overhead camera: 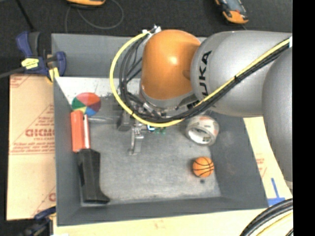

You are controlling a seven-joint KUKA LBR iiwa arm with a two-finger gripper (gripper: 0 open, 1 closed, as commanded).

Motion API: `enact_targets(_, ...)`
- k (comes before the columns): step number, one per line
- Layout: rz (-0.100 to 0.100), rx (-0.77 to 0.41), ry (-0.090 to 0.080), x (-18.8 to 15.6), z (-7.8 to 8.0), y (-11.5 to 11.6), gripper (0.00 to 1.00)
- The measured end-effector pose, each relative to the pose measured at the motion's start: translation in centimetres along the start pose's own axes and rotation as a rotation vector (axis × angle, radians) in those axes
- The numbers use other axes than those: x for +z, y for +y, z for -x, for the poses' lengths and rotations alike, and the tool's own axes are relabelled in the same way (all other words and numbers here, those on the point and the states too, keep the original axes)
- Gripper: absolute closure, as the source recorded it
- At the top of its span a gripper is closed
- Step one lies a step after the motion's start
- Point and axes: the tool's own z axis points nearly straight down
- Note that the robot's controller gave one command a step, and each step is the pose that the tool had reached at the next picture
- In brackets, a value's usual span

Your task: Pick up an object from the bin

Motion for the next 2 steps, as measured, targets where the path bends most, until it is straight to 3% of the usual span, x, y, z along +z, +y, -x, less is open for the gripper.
enact_targets(1, 0.001, -0.004, -0.009, 6.2, 3.3, -3.8, 0.00)
enact_targets(2, -0.002, -0.007, 0.004, 9.0, 3.8, -5.5, 0.00)
